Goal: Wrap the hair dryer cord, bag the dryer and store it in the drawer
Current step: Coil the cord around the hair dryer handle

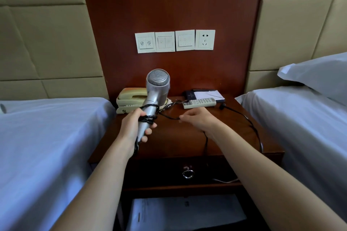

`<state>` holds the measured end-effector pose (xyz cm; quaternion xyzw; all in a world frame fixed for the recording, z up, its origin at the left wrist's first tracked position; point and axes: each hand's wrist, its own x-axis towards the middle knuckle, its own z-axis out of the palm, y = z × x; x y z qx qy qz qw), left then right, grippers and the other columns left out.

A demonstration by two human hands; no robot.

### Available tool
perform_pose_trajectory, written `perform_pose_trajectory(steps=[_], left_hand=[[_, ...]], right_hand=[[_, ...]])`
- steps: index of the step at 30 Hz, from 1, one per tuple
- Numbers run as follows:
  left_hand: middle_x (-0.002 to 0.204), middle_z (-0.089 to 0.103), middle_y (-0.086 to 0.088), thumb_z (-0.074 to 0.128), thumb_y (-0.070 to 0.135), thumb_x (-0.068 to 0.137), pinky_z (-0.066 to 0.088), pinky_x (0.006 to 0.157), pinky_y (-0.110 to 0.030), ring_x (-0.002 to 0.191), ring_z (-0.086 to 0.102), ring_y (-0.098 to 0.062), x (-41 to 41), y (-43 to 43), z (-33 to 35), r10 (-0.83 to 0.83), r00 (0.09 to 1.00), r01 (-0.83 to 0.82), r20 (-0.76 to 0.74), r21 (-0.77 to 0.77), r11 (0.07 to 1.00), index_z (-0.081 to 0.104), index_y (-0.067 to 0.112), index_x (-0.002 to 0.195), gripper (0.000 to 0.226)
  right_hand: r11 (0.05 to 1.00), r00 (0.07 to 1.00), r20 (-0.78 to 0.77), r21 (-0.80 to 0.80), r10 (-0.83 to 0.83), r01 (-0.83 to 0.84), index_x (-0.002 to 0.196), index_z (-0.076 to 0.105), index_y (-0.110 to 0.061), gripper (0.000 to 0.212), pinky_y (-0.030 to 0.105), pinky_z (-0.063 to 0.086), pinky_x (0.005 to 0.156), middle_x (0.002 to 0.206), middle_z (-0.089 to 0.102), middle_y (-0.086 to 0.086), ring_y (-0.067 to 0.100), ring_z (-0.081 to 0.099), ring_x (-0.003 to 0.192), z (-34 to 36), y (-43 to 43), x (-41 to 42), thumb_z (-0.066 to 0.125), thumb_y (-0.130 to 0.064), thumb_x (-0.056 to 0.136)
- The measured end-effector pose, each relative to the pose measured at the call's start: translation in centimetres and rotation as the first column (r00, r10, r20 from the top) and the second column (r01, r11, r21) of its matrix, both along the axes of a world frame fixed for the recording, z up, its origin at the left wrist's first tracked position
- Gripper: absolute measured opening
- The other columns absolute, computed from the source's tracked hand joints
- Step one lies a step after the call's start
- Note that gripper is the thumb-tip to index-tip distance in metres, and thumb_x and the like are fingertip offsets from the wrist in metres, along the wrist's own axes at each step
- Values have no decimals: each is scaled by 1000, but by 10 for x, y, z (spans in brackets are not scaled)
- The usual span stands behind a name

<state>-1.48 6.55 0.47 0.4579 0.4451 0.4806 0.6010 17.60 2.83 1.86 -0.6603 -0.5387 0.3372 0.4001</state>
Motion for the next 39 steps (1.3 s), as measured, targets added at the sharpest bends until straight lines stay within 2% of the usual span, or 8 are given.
perform_pose_trajectory(steps=[6, 9, 15, 23, 27, 30, 34, 39], left_hand=[[60, 59, -13, 48, 47, 88, 26, 31, -13, 31, 41, -12, 0, 5, 1, 47, 995, -39, 92, -90, 995, 61, 6, 91, 43], [58, 59, -13, 52, 56, 86, 26, 32, -13, 29, 41, -12, 3, 6, 1, 125, 991, -121, 56, -79, 989, 64, 8, 83, 50], [60, 58, -15, 51, 43, 89, 25, 31, -13, 27, 40, -12, -7, 15, -7, 259, 966, -258, 10, -56, 965, 62, 6, 77, 40], [41, 59, -8, 50, 35, 88, 25, 31, -10, 25, 40, -10, -21, 19, -11, 364, 931, -363, -35, 13, 932, 62, 9, 75, 31], [47, 61, -12, 50, 33, 90, 26, 31, -12, 26, 41, -11, -10, 15, -7, 292, 956, -292, -33, 15, 956, 62, 8, 79, 29], [47, 62, -11, 51, 32, 90, 27, 31, -14, 28, 42, -13, 4, 10, 1, 207, 977, -205, -46, 43, 978, 63, 7, 80, 29], [49, 61, -12, 51, 32, 91, 26, 30, -14, 28, 42, -12, 25, 7, 8, 140, 990, -139, -11, 69, 988, 64, 9, 80, 29], [62, 60, -19, 50, 33, 92, 27, 31, -13, 28, 42, -13, 34, 9, 8, 172, 985, -173, 35, 37, 984, 63, 8, 82, 30]], right_hand=[[994, 999, 12, 105, -39, 37, 66, 64, -15, 28, 27, 36, 82, 95, 63, 4, 14, 53, 96, 2, 2, 14, 60, -29, 89], [971, 992, 29, 206, -125, 117, 60, 62, -18, 31, 25, 39, 76, 81, 64, 2, 14, 57, 85, 2, 5, 22, 60, -31, 89], [878, 923, -134, 286, -361, 384, 55, 56, -19, 37, 25, 32, 55, 51, 43, -3, 10, 39, 52, -5, 13, 50, 59, -33, 89], [790, 791, 77, 170, -606, 589, 67, 62, -17, 33, 33, 43, 74, 77, 60, 10, 31, 60, 85, -24, 9, 92, 55, -41, 89], [864, 707, 528, 113, -471, 491, 105, 66, -19, 29, 34, 42, 79, 111, 65, 11, 35, 57, 109, -39, 9, 72, 45, -37, 95], [914, 610, 686, 235, -396, 329, 103, 64, -17, 30, 33, 39, 74, 109, 62, 8, 32, 55, 104, -48, 16, 57, 37, -28, 98], [964, 622, 742, 250, -248, 85, 120, 59, -21, 33, 39, 35, 92, 119, 58, 4, 29, 47, 115, -59, 30, 42, 35, -22, 97], [901, 853, 520, 349, 40, -256, 121, 61, -15, 49, 32, 35, 106, 129, 60, 7, 24, 48, 125, -51, 32, 10, 41, 5, 80]])
